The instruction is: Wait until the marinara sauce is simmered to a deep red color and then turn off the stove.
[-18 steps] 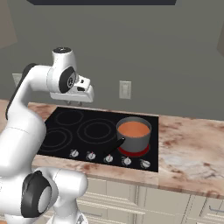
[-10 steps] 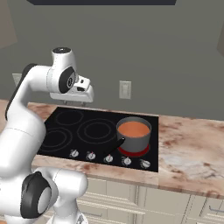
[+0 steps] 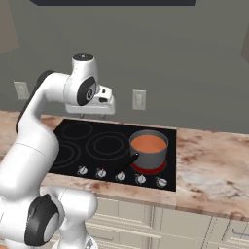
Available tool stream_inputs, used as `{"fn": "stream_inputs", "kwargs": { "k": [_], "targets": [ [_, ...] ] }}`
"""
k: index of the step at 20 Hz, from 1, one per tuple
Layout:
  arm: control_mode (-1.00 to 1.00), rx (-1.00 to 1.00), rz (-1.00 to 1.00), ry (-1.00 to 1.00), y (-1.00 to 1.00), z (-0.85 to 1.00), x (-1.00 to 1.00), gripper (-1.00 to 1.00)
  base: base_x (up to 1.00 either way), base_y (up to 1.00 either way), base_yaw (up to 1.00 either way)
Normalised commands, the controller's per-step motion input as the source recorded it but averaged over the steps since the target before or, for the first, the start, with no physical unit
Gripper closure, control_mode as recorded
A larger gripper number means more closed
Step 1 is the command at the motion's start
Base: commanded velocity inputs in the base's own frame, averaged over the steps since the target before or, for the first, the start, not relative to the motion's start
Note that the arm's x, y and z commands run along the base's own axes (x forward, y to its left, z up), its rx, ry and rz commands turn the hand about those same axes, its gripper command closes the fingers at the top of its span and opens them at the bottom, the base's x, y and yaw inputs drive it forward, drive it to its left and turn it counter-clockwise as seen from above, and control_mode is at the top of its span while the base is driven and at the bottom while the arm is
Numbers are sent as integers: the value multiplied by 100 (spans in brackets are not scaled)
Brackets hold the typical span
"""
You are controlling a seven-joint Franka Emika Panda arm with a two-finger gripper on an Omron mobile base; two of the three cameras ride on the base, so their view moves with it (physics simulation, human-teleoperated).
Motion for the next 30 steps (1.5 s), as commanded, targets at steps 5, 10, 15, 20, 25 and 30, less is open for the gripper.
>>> {"fn": "stream_inputs", "kwargs": {
  "k": [5,10,15,20,25,30],
  "targets": [
    [-100,0,16,0,-55,0,-12,-100,0,0,0],
    [-100,3,15,0,-55,0,-17,-100,0,0,0],
    [-100,4,14,1,-50,0,-13,-100,0,0,0],
    [-100,0,16,1,-55,0,-17,-100,0,0,0],
    [-100,0,18,0,-46,-5,-9,-100,0,0,0],
    [-100,0,15,0,-26,-32,-1,-100,0,0,0]
  ]
}}
